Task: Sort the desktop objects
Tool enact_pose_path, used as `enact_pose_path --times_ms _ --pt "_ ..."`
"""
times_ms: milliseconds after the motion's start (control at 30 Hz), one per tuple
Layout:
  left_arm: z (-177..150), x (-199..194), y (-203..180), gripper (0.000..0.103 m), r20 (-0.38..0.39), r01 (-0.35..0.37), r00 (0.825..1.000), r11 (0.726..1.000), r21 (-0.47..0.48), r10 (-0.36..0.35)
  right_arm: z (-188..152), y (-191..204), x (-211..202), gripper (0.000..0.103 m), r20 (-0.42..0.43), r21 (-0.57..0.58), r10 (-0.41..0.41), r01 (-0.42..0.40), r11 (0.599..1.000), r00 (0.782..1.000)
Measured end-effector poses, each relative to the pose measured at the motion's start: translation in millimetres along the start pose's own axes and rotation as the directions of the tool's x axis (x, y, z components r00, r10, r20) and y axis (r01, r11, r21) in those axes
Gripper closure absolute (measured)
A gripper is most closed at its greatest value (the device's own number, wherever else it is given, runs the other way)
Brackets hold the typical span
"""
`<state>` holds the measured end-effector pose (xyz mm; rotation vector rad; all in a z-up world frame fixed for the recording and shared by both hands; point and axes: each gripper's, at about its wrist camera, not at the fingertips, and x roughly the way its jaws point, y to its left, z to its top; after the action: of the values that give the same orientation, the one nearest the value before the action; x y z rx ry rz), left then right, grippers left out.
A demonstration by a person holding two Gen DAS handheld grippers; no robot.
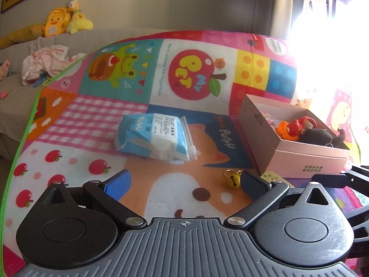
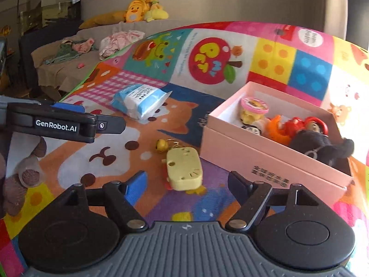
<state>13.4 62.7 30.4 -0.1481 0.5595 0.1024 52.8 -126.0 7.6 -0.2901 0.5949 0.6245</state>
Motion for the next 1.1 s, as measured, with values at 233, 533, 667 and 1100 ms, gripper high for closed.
enact_pose_path --times_ms 233,533,667,1100 --pt "-5 4 9 0.0 -0.032 -0.013 0.999 1.0 -0.013 0.013 2 -17 -14 0.066 0.019 0.068 -0.04 0.039 0.997 0.999" --pt "-14 11 -13 0.0 -0.058 0.068 0.996 0.998 0.007 -0.067 -6 -54 -93 0.069 0.037 -0.02 -0.231 0.232 0.973 0.972" --pt "-19 10 -30 0.0 -0.069 0.117 0.991 0.992 0.053 -0.114 -7 -48 -79 0.069 0.013 -0.013 -0.195 0.195 0.981 0.981" --pt "-19 11 -29 0.0 -0.079 0.063 0.995 0.995 0.081 -0.057 -59 -28 -107 0.024 0.048 0.052 -0.165 0.163 0.985 0.985"
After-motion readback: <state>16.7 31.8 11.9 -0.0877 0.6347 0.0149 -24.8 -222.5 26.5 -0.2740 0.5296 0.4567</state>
